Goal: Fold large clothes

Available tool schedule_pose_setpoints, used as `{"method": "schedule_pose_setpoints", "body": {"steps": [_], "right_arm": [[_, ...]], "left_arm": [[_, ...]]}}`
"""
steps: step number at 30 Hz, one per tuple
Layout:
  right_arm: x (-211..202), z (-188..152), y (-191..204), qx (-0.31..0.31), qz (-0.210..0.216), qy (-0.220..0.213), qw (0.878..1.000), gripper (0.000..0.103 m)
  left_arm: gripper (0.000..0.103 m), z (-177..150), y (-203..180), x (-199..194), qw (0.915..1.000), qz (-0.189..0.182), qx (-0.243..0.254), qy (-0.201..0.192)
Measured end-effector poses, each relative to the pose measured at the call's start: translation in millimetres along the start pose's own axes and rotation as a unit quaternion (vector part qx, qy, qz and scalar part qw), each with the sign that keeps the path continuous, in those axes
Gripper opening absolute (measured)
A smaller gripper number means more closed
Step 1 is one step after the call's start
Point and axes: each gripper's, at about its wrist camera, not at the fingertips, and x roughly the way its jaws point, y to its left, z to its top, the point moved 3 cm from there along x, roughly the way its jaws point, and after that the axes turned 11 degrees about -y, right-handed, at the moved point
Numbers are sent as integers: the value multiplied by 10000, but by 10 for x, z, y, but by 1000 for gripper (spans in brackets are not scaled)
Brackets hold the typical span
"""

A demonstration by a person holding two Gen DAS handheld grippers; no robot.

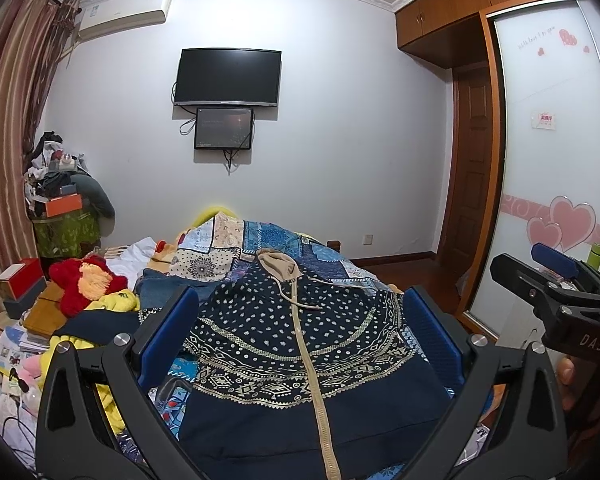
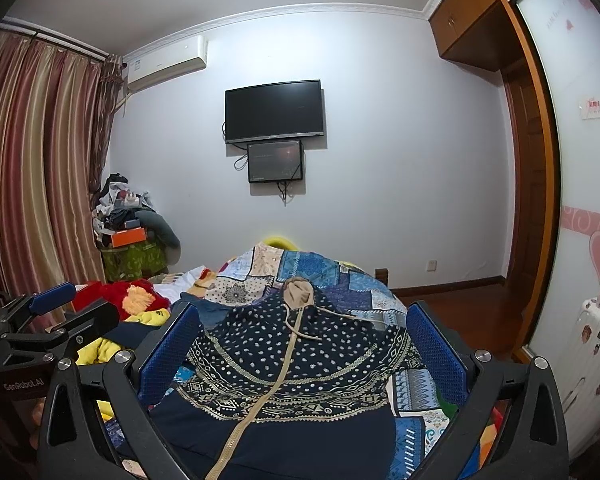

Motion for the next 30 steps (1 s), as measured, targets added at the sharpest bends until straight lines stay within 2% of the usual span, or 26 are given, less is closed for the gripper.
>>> {"method": "schedule_pose_setpoints", "body": {"steps": [30], "right_arm": [[31,-59,-50,112,-27,55,9999,103]], "left_arm": [[103,-2,67,34,9999,31,24,102]]}}
